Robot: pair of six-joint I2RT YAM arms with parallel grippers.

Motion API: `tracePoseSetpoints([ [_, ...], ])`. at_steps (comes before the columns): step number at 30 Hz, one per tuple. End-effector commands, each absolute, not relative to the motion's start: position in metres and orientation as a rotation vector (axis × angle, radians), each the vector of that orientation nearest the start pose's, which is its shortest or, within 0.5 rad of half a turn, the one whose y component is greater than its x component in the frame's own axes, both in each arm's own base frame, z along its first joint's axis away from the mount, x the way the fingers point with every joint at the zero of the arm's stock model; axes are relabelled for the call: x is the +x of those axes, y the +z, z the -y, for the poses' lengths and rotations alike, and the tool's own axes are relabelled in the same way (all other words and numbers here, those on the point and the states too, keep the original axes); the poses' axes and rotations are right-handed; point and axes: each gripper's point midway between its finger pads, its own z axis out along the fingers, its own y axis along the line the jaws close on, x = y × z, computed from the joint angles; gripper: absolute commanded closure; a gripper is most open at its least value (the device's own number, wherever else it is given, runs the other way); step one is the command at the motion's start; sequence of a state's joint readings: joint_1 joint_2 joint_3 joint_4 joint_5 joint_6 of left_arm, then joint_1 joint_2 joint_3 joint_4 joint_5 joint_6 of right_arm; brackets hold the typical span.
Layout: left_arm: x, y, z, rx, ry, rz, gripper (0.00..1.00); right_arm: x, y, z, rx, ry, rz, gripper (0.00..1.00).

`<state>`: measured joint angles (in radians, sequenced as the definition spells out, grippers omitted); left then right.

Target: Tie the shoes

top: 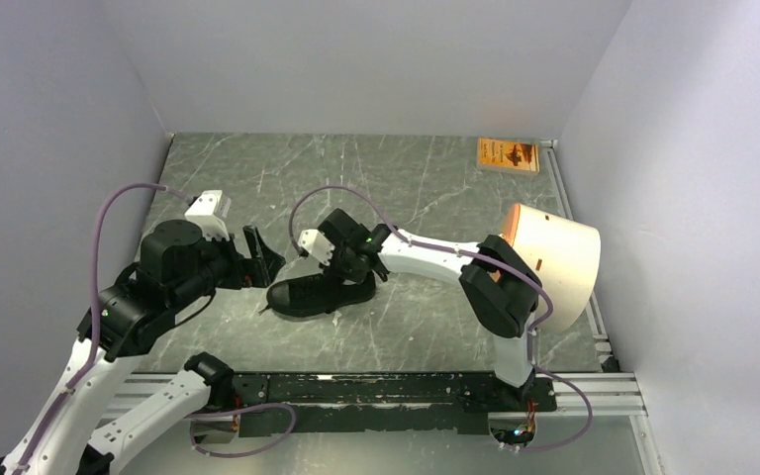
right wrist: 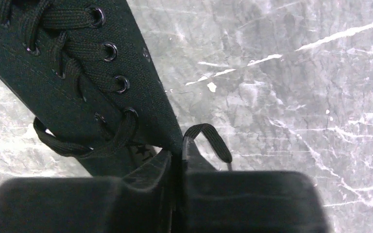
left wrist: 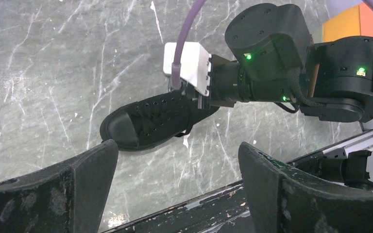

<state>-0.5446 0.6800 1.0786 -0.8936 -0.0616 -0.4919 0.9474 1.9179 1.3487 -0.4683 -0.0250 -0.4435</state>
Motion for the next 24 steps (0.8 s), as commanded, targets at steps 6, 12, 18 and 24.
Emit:
tracePoseSetpoints([
  [6, 0.184, 0.302, 0.114, 0.034, -0.549, -2.041, 0.02, 0.264, 0.107, -0.334, -1.162, 0.247, -2.249, 1.00],
  [12, 0.189, 0.309, 0.118, 0.034, -0.558, -2.023, 0.02, 0.235, 0.168, -0.310, -0.473, 0.476, -2.391, 1.00],
  [18, 0.195, 0.311, 0.121, 0.007, -0.577, -2.003, 0.02, 0.216, 0.203, -0.302, -0.131, 0.743, -2.324, 1.00],
  [24, 0.194, 0.307, 0.126, 0.022, -0.591, -2.031, 0.02, 0.215, 0.197, -0.356, -0.456, 0.900, -2.253, 1.00],
])
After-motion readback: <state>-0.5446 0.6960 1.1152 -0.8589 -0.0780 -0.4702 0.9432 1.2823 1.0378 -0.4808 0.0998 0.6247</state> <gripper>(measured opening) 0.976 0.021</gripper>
